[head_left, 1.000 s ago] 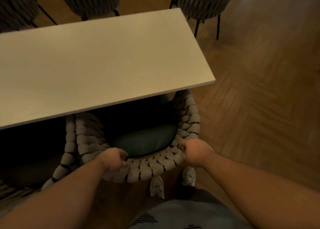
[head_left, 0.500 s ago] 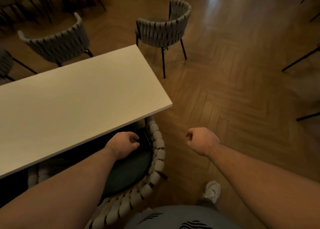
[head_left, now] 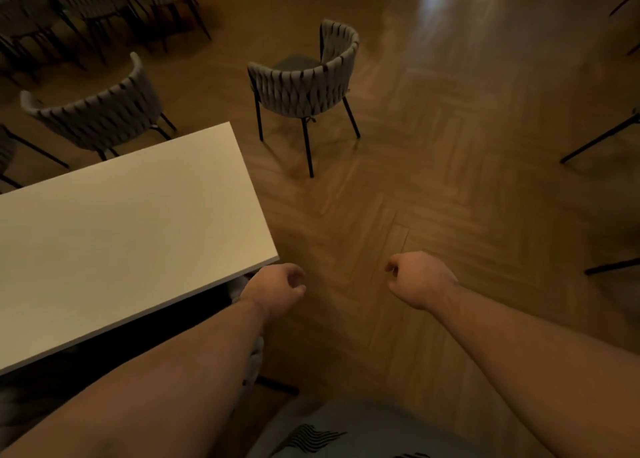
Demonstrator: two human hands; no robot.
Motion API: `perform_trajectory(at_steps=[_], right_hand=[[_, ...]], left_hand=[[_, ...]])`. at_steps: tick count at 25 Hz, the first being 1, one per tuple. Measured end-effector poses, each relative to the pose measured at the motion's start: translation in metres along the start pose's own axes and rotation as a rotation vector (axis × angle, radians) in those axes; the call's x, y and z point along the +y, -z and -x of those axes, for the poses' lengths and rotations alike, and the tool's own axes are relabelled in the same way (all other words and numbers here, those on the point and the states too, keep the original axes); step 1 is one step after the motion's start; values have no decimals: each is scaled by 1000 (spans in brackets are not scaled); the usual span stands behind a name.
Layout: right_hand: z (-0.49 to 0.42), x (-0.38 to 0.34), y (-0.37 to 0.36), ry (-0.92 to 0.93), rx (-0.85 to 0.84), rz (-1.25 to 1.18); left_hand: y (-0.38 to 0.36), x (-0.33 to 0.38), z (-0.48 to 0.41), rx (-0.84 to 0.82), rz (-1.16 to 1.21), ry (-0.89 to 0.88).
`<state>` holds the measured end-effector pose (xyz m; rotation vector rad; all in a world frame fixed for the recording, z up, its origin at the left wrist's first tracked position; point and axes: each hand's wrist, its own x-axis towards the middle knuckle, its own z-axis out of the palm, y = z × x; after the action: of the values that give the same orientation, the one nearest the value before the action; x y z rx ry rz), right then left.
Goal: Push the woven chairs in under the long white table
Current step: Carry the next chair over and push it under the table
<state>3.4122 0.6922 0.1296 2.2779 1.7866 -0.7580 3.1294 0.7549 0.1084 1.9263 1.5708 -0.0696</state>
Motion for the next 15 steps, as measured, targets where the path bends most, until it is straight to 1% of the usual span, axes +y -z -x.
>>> perform_trajectory(at_steps=[5,9,12,15], right_hand=[[-48,20,26,7,-12,-19],[-104,22,50,19,-36,5],[-158,17,79,29,-53,15],[-222,11,116,14,-43,27]], left_hand=[[17,18,-53,87,3,20],[26,22,-109,105,38,39],[44,20,-166,155,46,42],[76,22,-236,152,32,35]])
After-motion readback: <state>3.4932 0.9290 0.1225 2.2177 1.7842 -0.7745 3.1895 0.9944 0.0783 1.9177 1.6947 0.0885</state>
